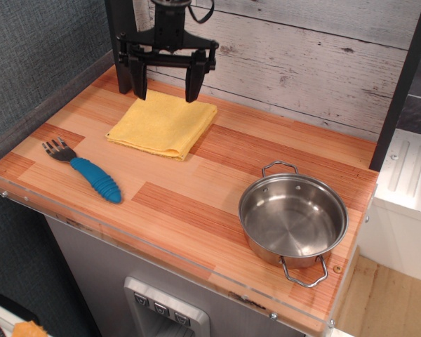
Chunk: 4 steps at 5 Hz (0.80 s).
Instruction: Move the yellow napkin near the pan.
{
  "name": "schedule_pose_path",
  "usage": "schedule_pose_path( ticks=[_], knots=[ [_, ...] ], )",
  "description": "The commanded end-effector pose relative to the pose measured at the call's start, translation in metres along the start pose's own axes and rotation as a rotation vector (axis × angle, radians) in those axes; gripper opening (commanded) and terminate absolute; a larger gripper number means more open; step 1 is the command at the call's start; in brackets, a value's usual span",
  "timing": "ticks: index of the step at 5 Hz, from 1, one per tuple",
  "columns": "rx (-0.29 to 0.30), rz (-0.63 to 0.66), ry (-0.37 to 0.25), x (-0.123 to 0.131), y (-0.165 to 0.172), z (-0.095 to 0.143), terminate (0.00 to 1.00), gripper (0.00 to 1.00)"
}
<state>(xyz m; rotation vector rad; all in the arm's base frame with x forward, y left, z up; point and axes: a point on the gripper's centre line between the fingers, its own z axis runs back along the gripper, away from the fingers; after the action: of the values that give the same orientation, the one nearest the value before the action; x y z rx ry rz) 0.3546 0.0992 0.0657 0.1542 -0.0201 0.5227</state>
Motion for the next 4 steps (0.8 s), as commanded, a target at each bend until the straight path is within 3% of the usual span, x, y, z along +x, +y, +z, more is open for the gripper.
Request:
schedule_pose_path(
  ticks=[1, 2, 4],
  knots=[
    [-0.02, -0.033, -0.107, 0.024, 0.018, -0.014, 0.0, 1.0],
    [-0.022, -0.048, -0.098, 0.029, 0.018, -0.022, 0.0, 0.0],
    [-0.049, -0.089, -0.116, 0.035, 0.016, -0.034, 0.0, 0.0]
  ],
)
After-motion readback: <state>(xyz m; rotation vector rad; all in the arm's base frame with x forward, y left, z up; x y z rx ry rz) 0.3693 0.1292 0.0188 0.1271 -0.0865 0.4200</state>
